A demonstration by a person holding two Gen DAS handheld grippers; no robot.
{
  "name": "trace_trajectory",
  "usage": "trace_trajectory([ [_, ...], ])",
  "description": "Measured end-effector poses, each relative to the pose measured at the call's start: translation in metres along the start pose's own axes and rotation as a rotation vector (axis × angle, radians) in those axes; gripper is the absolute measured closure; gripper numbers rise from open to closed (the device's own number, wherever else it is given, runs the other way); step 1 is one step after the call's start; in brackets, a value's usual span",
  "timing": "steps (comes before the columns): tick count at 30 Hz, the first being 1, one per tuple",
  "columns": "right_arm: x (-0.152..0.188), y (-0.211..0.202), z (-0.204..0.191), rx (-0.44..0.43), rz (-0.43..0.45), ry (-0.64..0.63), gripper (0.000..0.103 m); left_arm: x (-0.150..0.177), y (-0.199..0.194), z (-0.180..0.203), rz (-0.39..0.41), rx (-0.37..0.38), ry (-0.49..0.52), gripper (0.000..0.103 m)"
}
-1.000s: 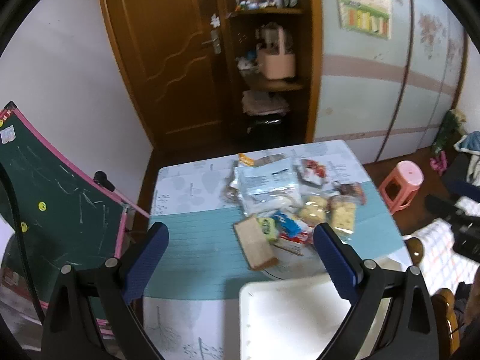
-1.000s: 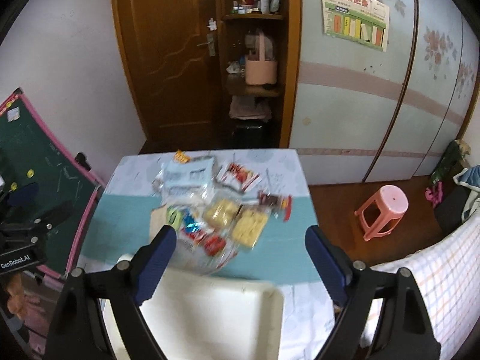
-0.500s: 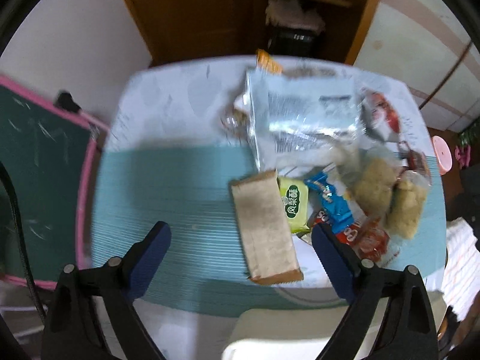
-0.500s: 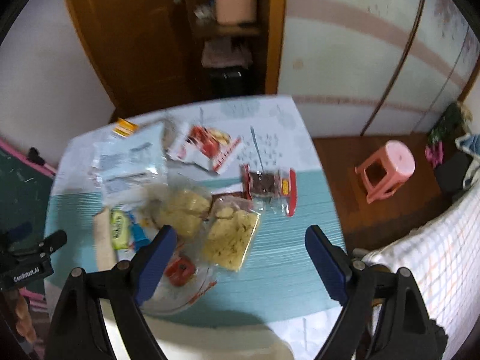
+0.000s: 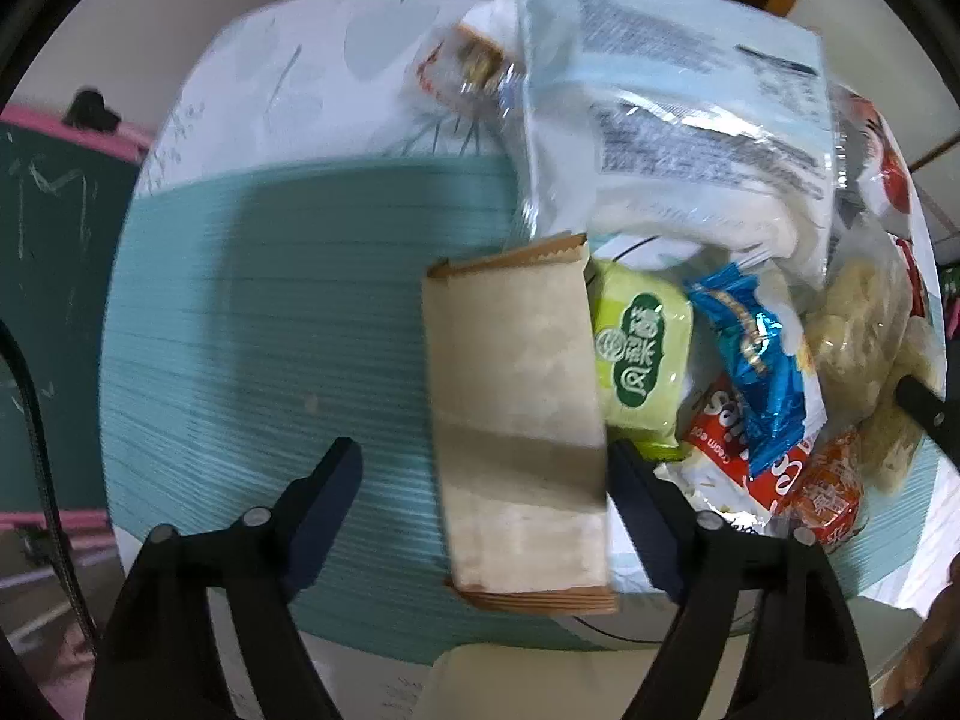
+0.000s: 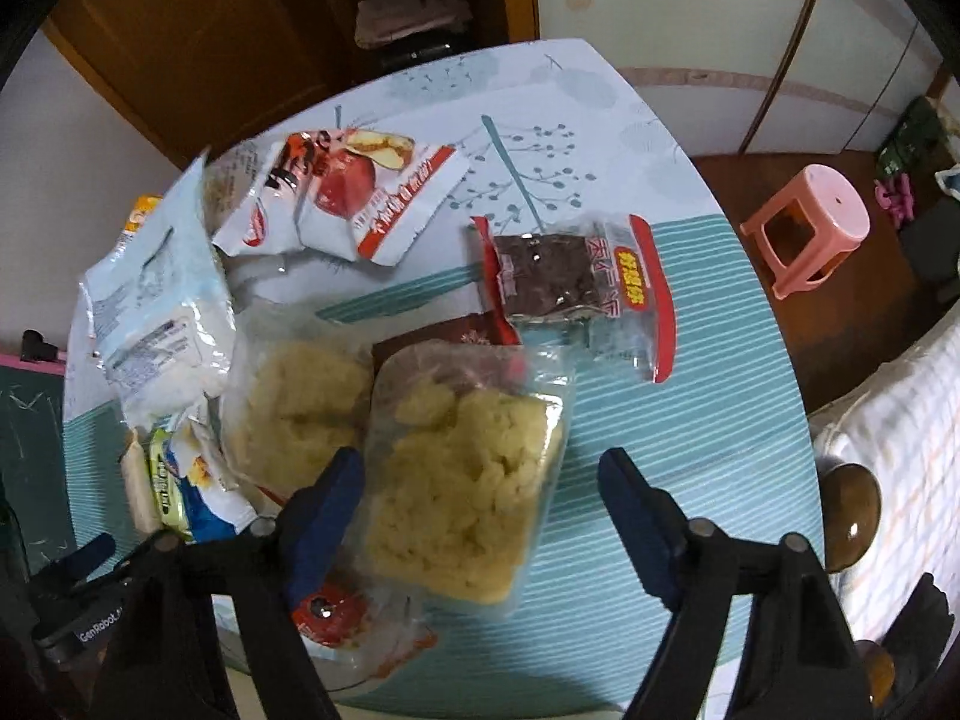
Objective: Organize snacks
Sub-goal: 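Grasp the brown paper bar with the left tool while the right grasps a yellow snack bag, then lower the brown bar into the tray with the left tool while the right places the yellow bag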
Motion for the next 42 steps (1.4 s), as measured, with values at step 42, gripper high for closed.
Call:
trace_trajectory([
  [42, 0.159, -0.287, -0.051, -0.122, 0.588, -0.356, 0.045, 0.192, -0.299, -0.019, 0.674, 0.339, 0.228, 0.05],
])
Point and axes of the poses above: each gripper's, at about its wrist camera, not at the fingertips, and y roughly the way its jaws point, z to its right, x to its underside, the point moved 6 cm from there along y, roughly the way its jaws point, and after that the axes turned 6 degrees about -y, right-handed, at the moved point
